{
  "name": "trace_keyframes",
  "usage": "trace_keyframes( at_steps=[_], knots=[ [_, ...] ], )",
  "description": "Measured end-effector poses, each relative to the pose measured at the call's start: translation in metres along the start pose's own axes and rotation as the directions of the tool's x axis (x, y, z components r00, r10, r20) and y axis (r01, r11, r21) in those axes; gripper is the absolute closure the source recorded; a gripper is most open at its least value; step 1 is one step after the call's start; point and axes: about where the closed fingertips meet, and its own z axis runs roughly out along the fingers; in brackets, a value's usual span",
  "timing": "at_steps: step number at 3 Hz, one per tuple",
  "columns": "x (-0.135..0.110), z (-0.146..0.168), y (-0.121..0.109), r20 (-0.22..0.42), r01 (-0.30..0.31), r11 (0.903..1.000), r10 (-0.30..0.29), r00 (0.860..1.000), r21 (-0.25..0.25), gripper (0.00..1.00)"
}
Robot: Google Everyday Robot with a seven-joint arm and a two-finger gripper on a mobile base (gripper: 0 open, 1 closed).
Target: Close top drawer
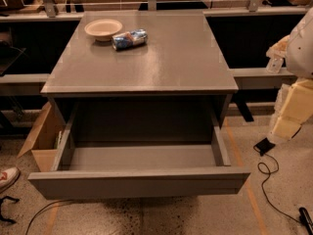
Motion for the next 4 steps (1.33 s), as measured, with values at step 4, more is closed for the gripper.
trace_keyframes(
  at_steps=[4],
  knots=[
    [0.021,0.091,0.089,-0.093,-0.183,0.9729,0.171,0.981,-0.142,0.0]
  ],
)
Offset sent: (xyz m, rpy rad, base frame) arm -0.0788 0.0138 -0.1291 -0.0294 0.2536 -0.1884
